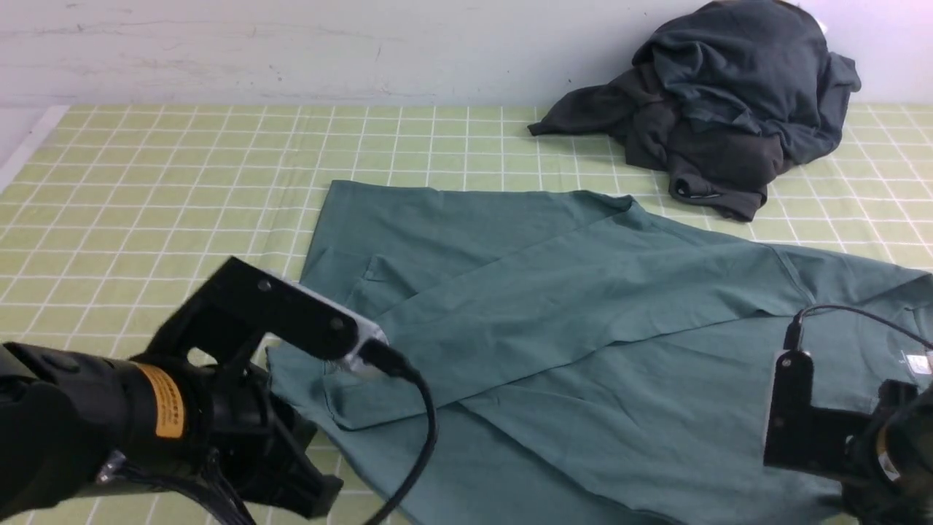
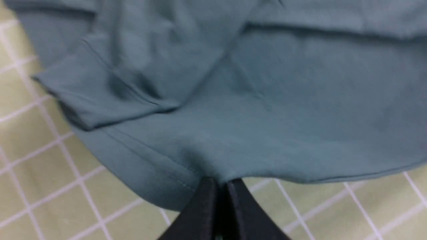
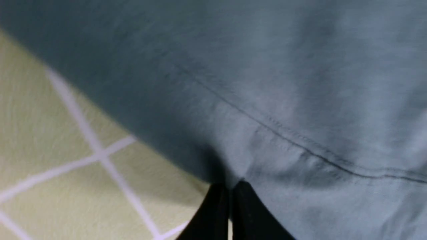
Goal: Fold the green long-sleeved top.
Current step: Use both arms simultaneously to clamp the lower edge of the clothing fabric, then use both arms to drag the lower edge of the fabric forward and fold it over the upper edge
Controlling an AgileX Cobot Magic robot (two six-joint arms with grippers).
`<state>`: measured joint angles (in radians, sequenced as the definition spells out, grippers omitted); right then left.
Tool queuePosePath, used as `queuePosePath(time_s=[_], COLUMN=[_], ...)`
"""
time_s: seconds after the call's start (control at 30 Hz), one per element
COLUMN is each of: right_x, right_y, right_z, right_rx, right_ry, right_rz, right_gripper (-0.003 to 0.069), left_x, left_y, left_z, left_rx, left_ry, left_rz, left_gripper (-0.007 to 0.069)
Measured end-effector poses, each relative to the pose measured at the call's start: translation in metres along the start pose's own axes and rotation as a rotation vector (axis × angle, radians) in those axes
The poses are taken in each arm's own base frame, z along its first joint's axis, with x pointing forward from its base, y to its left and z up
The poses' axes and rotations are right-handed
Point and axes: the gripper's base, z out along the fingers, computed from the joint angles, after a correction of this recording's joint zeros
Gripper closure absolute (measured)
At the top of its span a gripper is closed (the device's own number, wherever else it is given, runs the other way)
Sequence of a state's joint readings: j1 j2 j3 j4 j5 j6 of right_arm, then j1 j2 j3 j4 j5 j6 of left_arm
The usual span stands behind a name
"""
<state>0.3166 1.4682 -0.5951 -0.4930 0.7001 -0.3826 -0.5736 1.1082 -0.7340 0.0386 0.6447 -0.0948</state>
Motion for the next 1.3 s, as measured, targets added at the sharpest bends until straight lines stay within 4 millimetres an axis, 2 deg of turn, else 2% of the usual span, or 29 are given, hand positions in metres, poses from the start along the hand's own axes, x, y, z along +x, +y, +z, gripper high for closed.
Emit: queuePosePath(time_s=[0.23, 0.33, 0.37, 0.43, 0.47, 0.5, 0.57, 0.6, 0.63, 0.7, 0.77, 0.83, 0.87, 0.9, 0.93, 1.0, 1.1, 1.17, 1.2, 1.27, 1.3], right_x=[0.000, -0.009, -0.010, -0.016, -0.017, -0.023, -0.030, -0.031, -0.041, -0.056, -0.066, -0.081, -0.083, -0.089, -0.091, -0.099, -0.102, -0.100, -0.099, -0.092, -0.091], right_y=[-0.012, -0.038, -0.043, -0.076, -0.081, -0.100, -0.122, -0.125, -0.143, -0.164, -0.180, -0.199, -0.200, -0.210, -0.213, -0.223, -0.232, -0.236, -0.237, -0.243, -0.244], right_z=[-0.017, -0.025, -0.025, -0.025, -0.025, -0.022, -0.018, -0.018, -0.013, -0.007, 0.000, 0.015, 0.020, 0.027, 0.026, 0.051, 0.070, 0.079, 0.079, 0.080, 0.079], right_rx=[0.035, 0.096, 0.103, 0.150, 0.156, 0.177, 0.207, 0.211, 0.239, 0.269, 0.287, 0.308, 0.302, 0.316, 0.322, 0.313, 0.304, 0.297, 0.297, 0.302, 0.303], right_ry=[0.006, -0.033, -0.041, -0.091, -0.099, -0.130, -0.172, -0.177, -0.213, -0.253, -0.272, -0.280, -0.275, -0.279, -0.283, -0.258, -0.221, -0.209, -0.207, -0.209, -0.210], right_rz=[0.150, 0.200, 0.210, 0.287, 0.298, 0.338, 0.372, 0.374, 0.385, 0.391, 0.395, 0.389, 0.387, 0.385, 0.387, 0.380, 0.393, 0.431, 0.432, 0.501, 0.513], right_gripper=[0.0665, 0.0665, 0.0665, 0.0665, 0.0665, 0.0665, 0.0665, 0.0665, 0.0665, 0.0665, 0.0665, 0.0665, 0.0665, 0.0665, 0.0665, 0.0665, 0.0659, 0.0622, 0.0622, 0.0552, 0.0540], left_x=[-0.018, -0.037, -0.038, -0.060, -0.061, -0.077, -0.096, -0.100, -0.116, -0.137, -0.153, -0.171, -0.175, -0.184, -0.183, -0.194, -0.196, -0.192, -0.191, -0.186, -0.185], left_y=[0.028, 0.047, 0.049, 0.065, 0.068, 0.079, 0.093, 0.095, 0.106, 0.123, 0.134, 0.149, 0.151, 0.159, 0.160, 0.173, 0.190, 0.205, 0.205, 0.224, 0.228], left_z=[-0.003, 0.007, 0.008, 0.022, 0.023, 0.032, 0.045, 0.048, 0.059, 0.081, 0.092, 0.122, 0.121, 0.136, 0.143, 0.163, 0.190, 0.208, 0.208, 0.221, 0.222], left_rx=[-0.079, -0.124, -0.126, -0.156, -0.161, -0.177, -0.194, -0.196, -0.210, -0.224, -0.234, -0.243, -0.246, -0.251, -0.250, -0.263, -0.278, -0.291, -0.291, -0.312, -0.315], left_ry=[-0.052, -0.104, -0.102, -0.129, -0.131, -0.147, -0.166, -0.171, -0.191, -0.198, -0.221, -0.229, -0.240, -0.246, -0.237, -0.251, -0.232, -0.207, -0.206, -0.196, -0.197], left_rz=[-0.110, -0.164, -0.167, -0.202, -0.207, -0.225, -0.240, -0.240, -0.247, -0.260, -0.266, -0.270, -0.271, -0.272, -0.273, -0.271, -0.285, -0.303, -0.302, -0.327, -0.331], left_gripper=[0.0618, 0.0618, 0.0618, 0.0618, 0.0618, 0.0618, 0.0618, 0.0618, 0.0618, 0.0618, 0.0618, 0.0618, 0.0618, 0.0618, 0.0618, 0.0618, 0.0601, 0.0547, 0.0540, 0.0431, 0.0421])
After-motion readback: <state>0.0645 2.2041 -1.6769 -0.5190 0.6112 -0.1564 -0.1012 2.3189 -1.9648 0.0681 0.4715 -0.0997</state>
